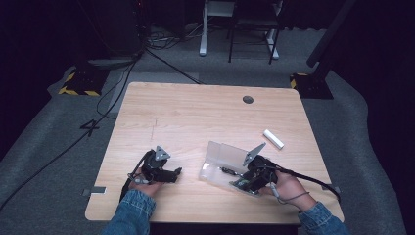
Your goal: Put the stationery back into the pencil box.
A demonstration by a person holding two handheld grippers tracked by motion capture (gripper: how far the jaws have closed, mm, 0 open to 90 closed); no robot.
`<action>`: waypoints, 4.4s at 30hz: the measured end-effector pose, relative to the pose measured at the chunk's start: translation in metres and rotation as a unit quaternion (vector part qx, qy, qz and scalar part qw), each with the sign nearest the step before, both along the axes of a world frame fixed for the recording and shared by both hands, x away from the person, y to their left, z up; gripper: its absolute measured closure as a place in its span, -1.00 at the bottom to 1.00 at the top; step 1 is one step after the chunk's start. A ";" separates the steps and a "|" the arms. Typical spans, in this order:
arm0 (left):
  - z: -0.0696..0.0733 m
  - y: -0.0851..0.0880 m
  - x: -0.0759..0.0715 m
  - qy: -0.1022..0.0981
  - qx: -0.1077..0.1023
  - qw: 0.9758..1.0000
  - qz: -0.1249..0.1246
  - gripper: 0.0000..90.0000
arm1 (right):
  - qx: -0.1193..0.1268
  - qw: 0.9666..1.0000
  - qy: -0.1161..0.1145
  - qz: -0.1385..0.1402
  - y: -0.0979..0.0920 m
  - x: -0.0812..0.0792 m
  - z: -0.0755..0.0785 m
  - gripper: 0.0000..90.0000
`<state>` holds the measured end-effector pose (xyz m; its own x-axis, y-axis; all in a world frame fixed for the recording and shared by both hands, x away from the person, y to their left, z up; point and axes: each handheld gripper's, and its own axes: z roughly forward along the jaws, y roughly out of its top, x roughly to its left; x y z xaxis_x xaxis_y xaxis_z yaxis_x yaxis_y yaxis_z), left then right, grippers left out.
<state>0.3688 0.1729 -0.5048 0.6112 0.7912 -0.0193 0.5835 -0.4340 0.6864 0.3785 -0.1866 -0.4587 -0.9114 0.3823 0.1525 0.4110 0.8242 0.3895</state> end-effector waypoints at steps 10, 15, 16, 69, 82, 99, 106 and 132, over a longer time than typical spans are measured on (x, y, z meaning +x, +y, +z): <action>0.000 0.000 0.000 0.000 0.000 1.000 0.000 -0.73 | 0.004 1.000 0.003 0.001 -0.001 0.000 0.002 0.06; 0.000 0.000 0.000 0.000 0.000 1.000 0.000 -0.73 | 0.017 1.000 -0.009 -0.005 -0.006 0.000 0.010 0.27; 0.000 0.000 0.000 0.000 0.000 1.000 0.000 -0.73 | 0.016 1.000 -0.022 -0.004 -0.009 -0.002 0.015 0.54; 0.000 0.000 0.000 0.000 0.001 1.000 -0.002 -0.73 | -0.023 0.999 -0.040 -0.024 -0.016 0.001 0.013 0.99; 0.000 0.000 0.000 0.000 0.001 1.000 -0.002 -0.73 | -0.027 0.999 -0.041 -0.023 -0.015 0.000 0.010 0.99; 0.000 0.000 0.000 0.000 0.001 1.000 -0.002 -0.73 | 0.060 0.997 -0.036 -0.026 -0.013 0.002 0.021 0.69; 0.000 0.000 0.000 0.000 0.001 1.000 0.000 -0.72 | 0.094 0.995 0.004 0.023 0.008 -0.003 0.014 0.18; 0.000 0.000 0.000 0.000 0.001 1.000 0.000 -0.72 | 0.081 0.995 0.009 0.049 0.022 -0.002 -0.008 0.08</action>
